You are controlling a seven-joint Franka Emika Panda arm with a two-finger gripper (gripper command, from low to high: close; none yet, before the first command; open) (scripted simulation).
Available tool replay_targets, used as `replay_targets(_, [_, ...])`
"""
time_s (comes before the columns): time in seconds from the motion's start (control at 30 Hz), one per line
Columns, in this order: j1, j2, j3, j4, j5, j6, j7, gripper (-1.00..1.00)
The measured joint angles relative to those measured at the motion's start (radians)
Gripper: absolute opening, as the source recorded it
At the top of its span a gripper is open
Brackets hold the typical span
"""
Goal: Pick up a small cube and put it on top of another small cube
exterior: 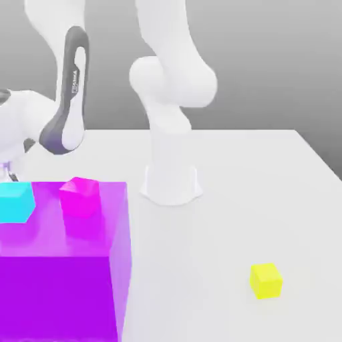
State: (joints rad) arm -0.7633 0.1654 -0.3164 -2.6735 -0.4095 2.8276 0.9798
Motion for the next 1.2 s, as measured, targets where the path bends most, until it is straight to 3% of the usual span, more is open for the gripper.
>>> replay_targets(0.33, [-0.028,-0.135,0.136,-0.118,0.419,-0.011,-0.307,0.0])
replay_targets(0.57, [-0.097,0.04,0.216,-0.108,0.525,0.158,-0.419,0.0])
replay_targets(0.6, [-0.121,0.076,0.241,-0.102,0.531,0.188,-0.423,0.0])
replay_targets(0.63, [-0.137,0.103,0.26,-0.098,0.54,0.211,-0.43,-1.0])
replay_targets(0.87, [-0.139,0.105,0.262,-0.097,0.54,0.212,-0.429,-1.0])
replay_targets(1.2, [-0.124,-0.158,0.198,-0.123,0.412,-0.026,-0.327,-1.0])
